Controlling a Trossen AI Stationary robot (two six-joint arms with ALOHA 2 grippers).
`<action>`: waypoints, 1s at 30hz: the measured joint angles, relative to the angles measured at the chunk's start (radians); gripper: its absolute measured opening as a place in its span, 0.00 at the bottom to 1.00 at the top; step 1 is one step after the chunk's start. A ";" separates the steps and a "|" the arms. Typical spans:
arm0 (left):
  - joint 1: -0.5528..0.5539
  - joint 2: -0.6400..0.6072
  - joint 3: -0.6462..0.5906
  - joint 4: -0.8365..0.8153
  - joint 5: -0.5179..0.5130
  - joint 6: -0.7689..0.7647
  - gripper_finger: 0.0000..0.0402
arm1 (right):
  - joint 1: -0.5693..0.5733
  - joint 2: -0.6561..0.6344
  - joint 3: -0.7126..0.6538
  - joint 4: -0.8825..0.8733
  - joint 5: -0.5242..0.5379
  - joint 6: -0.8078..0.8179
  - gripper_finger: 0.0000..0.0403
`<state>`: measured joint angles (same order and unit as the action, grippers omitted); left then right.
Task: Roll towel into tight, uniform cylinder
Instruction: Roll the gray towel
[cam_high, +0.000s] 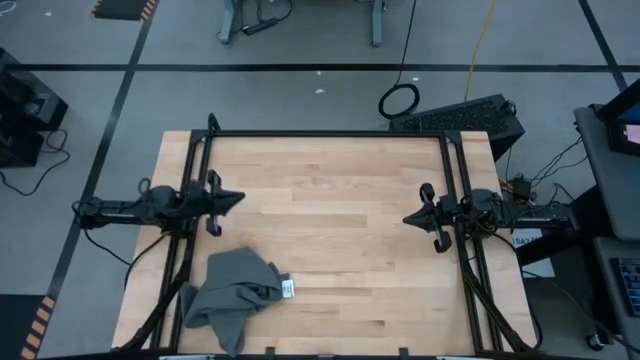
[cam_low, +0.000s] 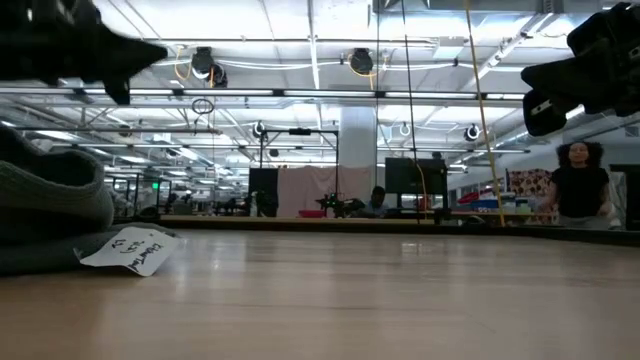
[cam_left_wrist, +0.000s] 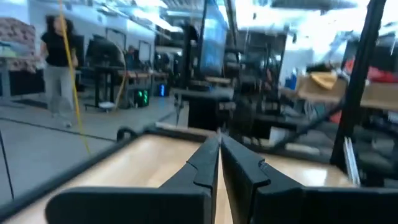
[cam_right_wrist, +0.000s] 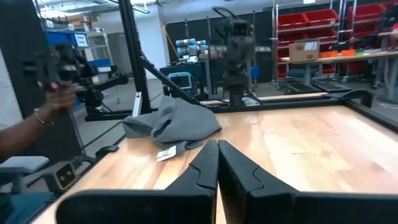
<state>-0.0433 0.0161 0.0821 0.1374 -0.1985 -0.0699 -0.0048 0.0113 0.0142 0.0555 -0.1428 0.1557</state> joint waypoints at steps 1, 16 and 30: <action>0.002 0.003 0.032 -0.009 0.000 0.001 0.07 | 0.000 0.000 0.000 0.000 0.014 -0.006 0.00; 0.004 0.395 0.679 -0.528 0.152 0.104 0.06 | 0.000 0.000 0.002 0.047 0.172 -0.002 0.00; 0.004 0.626 0.775 -0.563 0.305 0.104 0.07 | 0.000 0.122 0.302 -0.319 0.359 0.064 0.00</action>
<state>-0.0395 0.6418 0.8574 -0.4259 0.1066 0.0340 -0.0051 0.1338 0.3167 -0.2633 0.2158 0.2196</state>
